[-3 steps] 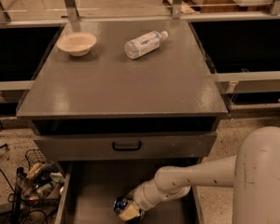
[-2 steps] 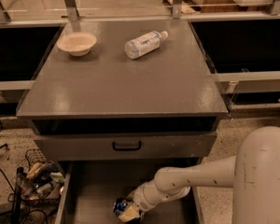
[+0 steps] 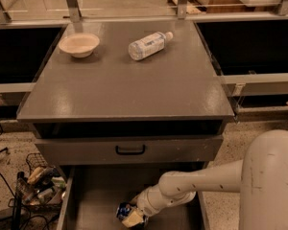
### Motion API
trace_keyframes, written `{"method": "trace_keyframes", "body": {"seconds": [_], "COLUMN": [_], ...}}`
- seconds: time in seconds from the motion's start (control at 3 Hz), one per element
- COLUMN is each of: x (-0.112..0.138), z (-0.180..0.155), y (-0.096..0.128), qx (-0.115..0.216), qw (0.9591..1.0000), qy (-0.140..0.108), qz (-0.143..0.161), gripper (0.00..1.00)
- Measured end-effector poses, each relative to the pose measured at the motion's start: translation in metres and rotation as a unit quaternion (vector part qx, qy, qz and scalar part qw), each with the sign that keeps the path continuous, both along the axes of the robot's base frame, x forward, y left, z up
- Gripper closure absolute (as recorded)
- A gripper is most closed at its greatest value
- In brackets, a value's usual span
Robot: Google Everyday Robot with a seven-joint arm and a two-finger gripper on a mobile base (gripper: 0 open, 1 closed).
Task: Pick pepsi can from middle drawer and place on counter
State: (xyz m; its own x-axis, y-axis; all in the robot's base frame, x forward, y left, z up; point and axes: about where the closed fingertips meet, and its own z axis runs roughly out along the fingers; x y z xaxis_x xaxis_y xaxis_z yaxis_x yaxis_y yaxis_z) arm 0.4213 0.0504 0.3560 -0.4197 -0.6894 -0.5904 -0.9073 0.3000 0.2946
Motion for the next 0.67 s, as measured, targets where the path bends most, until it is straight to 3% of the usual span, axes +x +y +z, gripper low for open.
{"method": "trace_keyframes", "body": {"seconds": [0.67], "x": [-0.006], "z": [0.037], "y": [0.003], "qx": [-0.018], "qw": [0.9998], "qy": [0.000], "qz": [0.001], "gripper": [1.00]}}
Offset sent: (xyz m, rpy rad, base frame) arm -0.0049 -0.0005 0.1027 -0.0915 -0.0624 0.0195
